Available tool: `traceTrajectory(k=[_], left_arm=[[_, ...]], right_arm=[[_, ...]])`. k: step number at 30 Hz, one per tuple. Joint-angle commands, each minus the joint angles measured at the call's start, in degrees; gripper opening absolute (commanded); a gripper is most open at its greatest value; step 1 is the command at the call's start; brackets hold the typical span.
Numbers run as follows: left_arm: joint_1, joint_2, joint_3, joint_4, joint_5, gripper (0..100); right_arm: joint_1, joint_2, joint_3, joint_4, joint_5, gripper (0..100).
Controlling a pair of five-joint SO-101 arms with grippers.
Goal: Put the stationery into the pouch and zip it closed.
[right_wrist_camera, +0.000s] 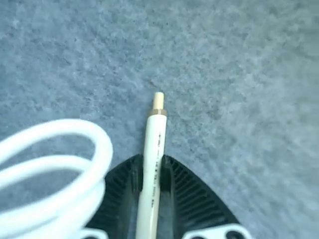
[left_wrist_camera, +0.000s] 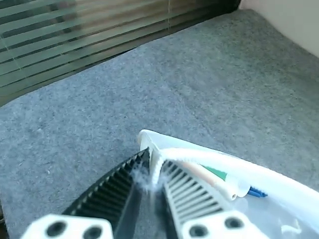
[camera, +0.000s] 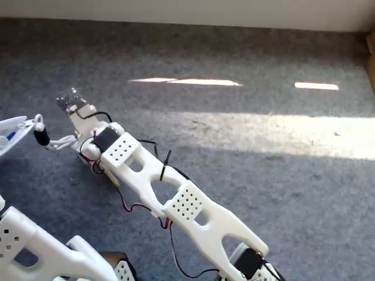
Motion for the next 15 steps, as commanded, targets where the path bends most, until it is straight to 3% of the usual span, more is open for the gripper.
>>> traceTrajectory(k=[1,10,15], left_arm=[[4.35,-0.66,-1.8,0.09,-0.62,1],[9.98,-0.66,-5.32,5.63,-0.62,1],[17.19,-0.66,-11.21,10.11,-0.35,1]], right_arm=[[2.77,-1.54,-8.4,9.19,0.62,0.5],[9.27,-1.63,-26.15,33.45,0.7,0.5],[14.64,-2.15,-27.56,34.95,0.62,0.5]])
